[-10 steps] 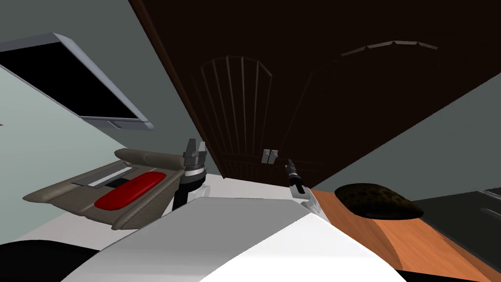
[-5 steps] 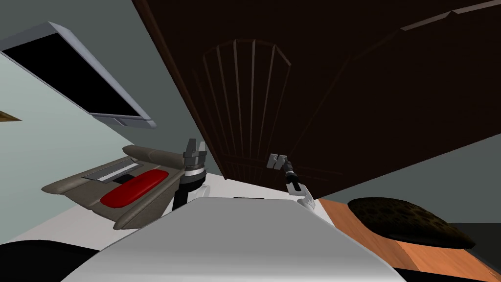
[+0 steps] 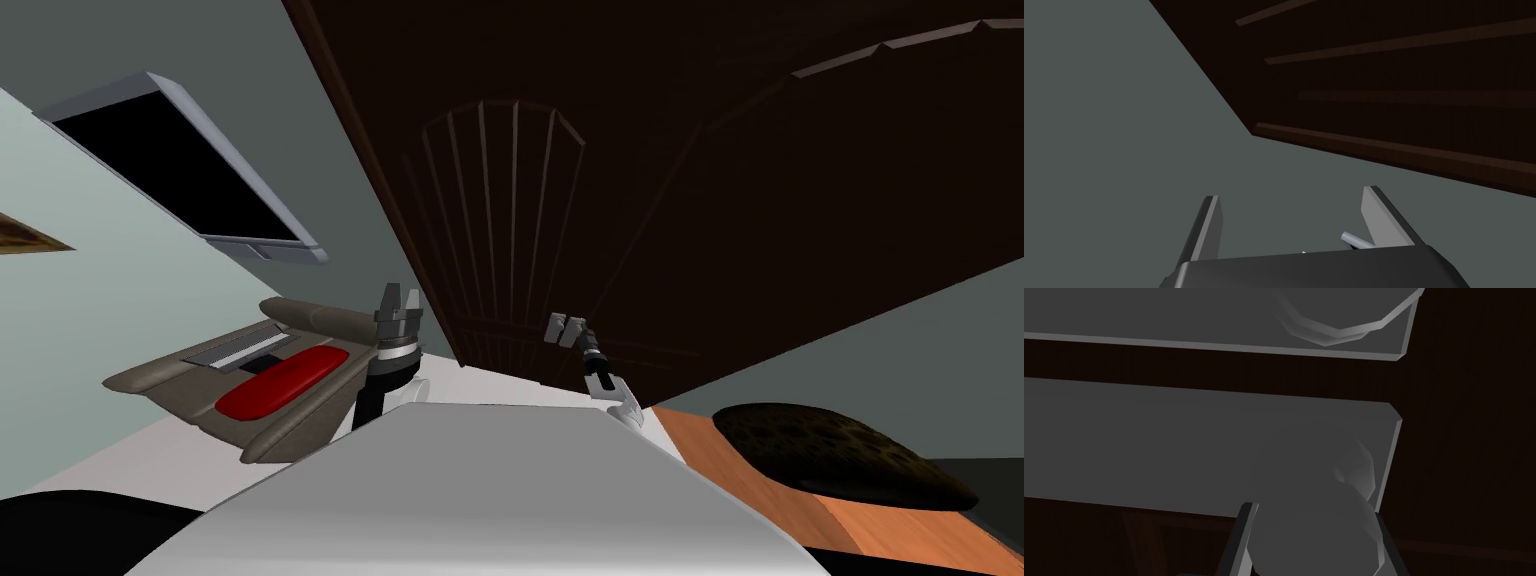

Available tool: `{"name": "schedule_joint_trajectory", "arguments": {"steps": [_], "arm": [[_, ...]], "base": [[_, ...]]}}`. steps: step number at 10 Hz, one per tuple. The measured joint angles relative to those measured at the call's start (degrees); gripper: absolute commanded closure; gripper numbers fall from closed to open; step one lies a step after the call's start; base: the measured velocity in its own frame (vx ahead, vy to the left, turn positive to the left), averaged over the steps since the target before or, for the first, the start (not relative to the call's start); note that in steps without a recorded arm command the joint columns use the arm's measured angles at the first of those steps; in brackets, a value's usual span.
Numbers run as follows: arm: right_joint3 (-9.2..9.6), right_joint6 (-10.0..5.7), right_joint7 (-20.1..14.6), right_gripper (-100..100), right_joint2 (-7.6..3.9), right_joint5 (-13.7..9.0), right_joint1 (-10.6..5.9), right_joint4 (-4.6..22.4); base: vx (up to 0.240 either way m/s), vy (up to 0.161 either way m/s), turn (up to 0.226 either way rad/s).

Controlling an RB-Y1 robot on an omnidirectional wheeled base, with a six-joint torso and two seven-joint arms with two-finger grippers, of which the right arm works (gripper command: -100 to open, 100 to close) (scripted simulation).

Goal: Pull the door open

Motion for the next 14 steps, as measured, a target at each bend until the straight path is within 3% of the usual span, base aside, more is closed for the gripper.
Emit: {"name": "schedule_joint_trajectory", "arguments": {"steps": [2, 3, 7, 10, 13, 14], "arm": [[-1.31, -0.28, -0.14, 100, -1.12, -0.24, 0.55, 1.12], [-1.81, -0.15, 0.0, -100, -1.31, -0.23, 0.72, 1.56], [-0.31, -0.37, -1.55, -100, -1.27, 0.36, 1.45, 0.0], [1.05, -0.77, -2.52, -100, -1.17, 0.75, 0.94, -0.37], [-2.3, -0.52, -1.57, -100, -2.43, 0.3, 1.6, 2.25], [-3.01, 0.16, -1.66, -100, -3.07, 0.04, 2.74, 1.45]], "base": [[-0.212, -0.098, -0.108], [-0.248, -0.021, -0.006], [-0.174, 0.095, 0.037], [-0.083, 0.052, -0.013], [0.033, -0.113, -0.158], [0.184, -0.087, 0.005]]}}
